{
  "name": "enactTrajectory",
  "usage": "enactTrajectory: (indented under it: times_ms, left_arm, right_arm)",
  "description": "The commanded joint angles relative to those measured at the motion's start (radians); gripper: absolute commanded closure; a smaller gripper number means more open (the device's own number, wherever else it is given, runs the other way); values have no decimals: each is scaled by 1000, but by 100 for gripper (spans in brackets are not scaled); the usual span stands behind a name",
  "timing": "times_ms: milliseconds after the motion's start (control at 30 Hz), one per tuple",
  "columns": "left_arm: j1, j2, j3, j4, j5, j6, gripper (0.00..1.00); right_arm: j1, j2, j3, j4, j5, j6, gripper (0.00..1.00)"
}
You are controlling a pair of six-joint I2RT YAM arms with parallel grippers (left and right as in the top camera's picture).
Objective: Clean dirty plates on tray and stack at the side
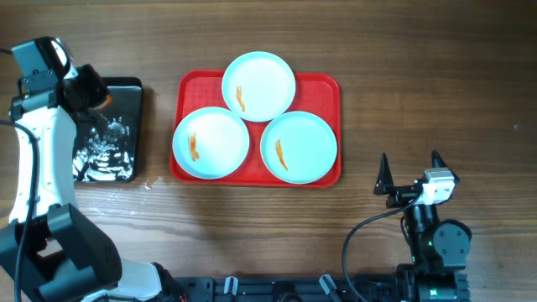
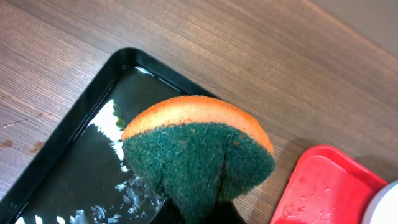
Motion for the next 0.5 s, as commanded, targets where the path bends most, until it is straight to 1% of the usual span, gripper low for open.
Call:
enactTrajectory:
  times_ms: [0,100,200,300,467]
  left_arm:
    - [26,-98,2,18,56,-6,96]
    - [51,-153,2,43,94,-9,96]
    - [70,-197,2,56,176,-10,96]
    - [82,-204,2,58,233,-14,96]
    - [83,-203,2,62,240,-16,96]
  right_arm:
    - [-4,-6,-1,3,6,-2,0]
    - [-4,-6,-1,3,6,-1,0]
    - [-4,-6,-1,3,6,-2,0]
    - [-4,-6,-1,3,6,-2,0]
    - [-4,-6,-1,3,6,-2,0]
